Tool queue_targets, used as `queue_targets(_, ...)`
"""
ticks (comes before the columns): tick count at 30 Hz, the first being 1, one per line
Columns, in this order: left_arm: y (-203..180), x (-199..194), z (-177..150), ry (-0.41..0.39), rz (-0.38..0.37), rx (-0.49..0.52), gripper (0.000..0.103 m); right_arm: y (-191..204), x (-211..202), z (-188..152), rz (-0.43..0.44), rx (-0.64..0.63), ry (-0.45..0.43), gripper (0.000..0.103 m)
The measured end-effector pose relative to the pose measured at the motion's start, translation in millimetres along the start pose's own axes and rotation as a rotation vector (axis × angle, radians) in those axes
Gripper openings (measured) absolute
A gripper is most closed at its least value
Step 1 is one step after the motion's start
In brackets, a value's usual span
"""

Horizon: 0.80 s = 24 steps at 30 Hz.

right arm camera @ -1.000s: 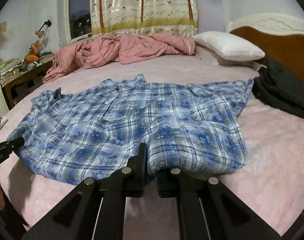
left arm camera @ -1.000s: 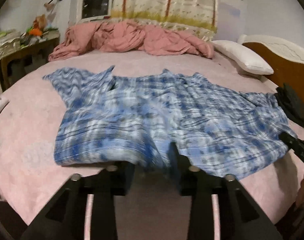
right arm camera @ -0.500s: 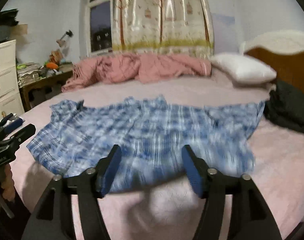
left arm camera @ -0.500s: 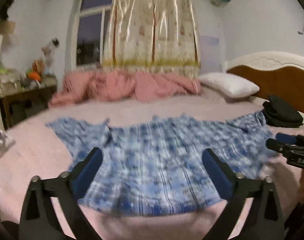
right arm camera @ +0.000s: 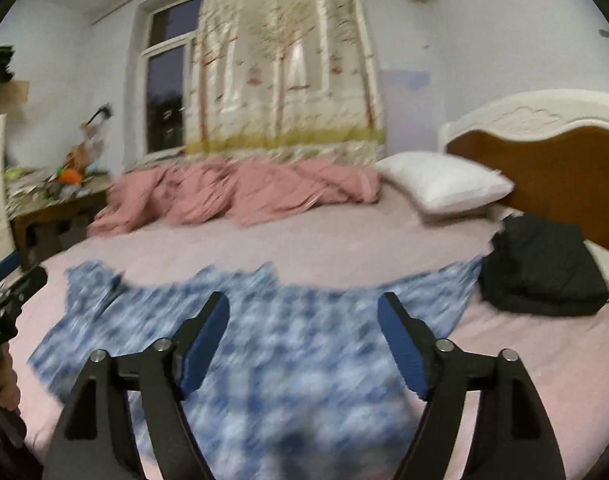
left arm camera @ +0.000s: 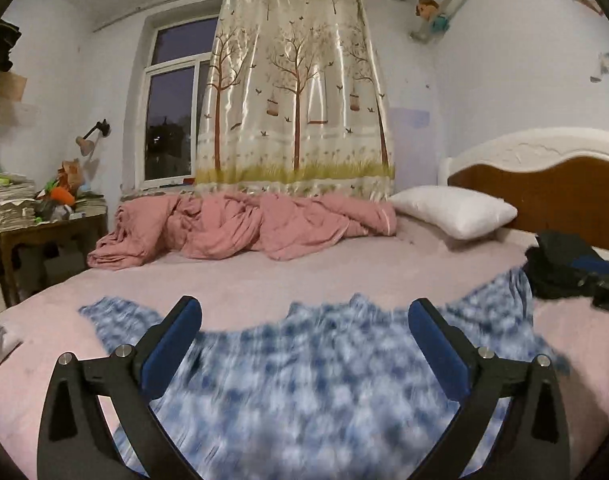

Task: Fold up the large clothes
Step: 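Open both grippers and raise them away from the shirt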

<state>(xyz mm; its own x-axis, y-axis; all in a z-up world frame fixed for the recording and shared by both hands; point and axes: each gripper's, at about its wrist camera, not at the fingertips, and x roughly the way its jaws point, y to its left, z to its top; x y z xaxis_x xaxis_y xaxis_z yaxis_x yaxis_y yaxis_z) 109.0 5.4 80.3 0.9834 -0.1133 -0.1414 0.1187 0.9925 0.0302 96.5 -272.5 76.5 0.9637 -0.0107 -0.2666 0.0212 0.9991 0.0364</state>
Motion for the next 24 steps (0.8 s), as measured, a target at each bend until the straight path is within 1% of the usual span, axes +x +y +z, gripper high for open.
queue_targets(2,-6.6,21.3,6.2,0.015,-0.004,-0.018,0.103,-20.1,8.1,20.9,-0.024,0.004,-0.027,0.084)
queue_targets(4,-15.1,41.8,5.5,0.03,-0.016,-0.056,0.103,-42.4,21.2,39.6,-0.06,0.035,-0.014,0.084)
queue_targets(6,-24.2,62.2,-1.0,0.05,-0.034,-0.091,0.103,-65.8,33.9,51.3,-0.047,0.106,0.018,0.083)
queue_targets(7,-30.0,71.0,-5.6,0.06,-0.039,-0.098,0.103,-83.6,43.1,55.7,-0.025,0.172,0.033,0.082)
queue_targets(9,-43.0,93.5,-12.3,0.099,-0.037,-0.079,0.103,-108.3,59.7,57.7,-0.015,0.249,0.06,0.08)
queue_targets(11,-53.3,109.5,-14.3,0.112,-0.044,-0.056,0.103,-128.0,78.2,53.6,-0.054,0.275,0.078,0.08)
queue_targets(14,-63.1,125.1,-19.5,0.089,-0.045,-0.042,0.103,-153.1,109.9,36.6,-0.136,0.262,0.113,0.078)
queue_targets(15,-65.6,129.2,-23.5,0.085,-0.044,-0.035,0.103,-161.1,120.9,29.7,-0.159,0.267,0.134,0.077)
queue_targets(16,-67.6,133.8,-27.1,0.084,-0.041,-0.03,0.103,-171.2,134.1,21.0,-0.165,0.286,0.178,0.073)
queue_targets(17,-70.0,136.6,-34.2,0.084,-0.036,-0.022,0.103,-182.3,148.8,11.8,-0.138,0.317,0.244,0.07)
queue_targets(18,-74.5,139.6,-43.9,0.091,-0.034,-0.006,0.103,-194.3,164.5,2.9,-0.087,0.349,0.315,0.067)
queue_targets(19,-80.1,143.2,-52.9,0.112,-0.041,0.016,0.103,-202.5,173.8,-1.8,-0.071,0.365,0.345,0.063)
queue_targets(20,-84.0,146.3,-56.6,0.13,-0.043,0.032,0.103,-211.3,183.6,-6.0,-0.092,0.363,0.364,0.062)
queue_targets(21,-86.5,148.5,-57.7,0.141,-0.038,0.044,0.103,-218.8,192.8,-8.2,-0.137,0.343,0.374,0.062)
queue_targets(23,-83.3,146.7,-57.8,0.129,-0.041,0.025,0.103,-231.6,209.0,-13.2,-0.191,0.33,0.389,0.061)
queue_targets(24,-79.5,145.2,-58.3,0.121,-0.04,0.006,0.103,-238.2,217.8,-16.3,-0.203,0.34,0.396,0.059)
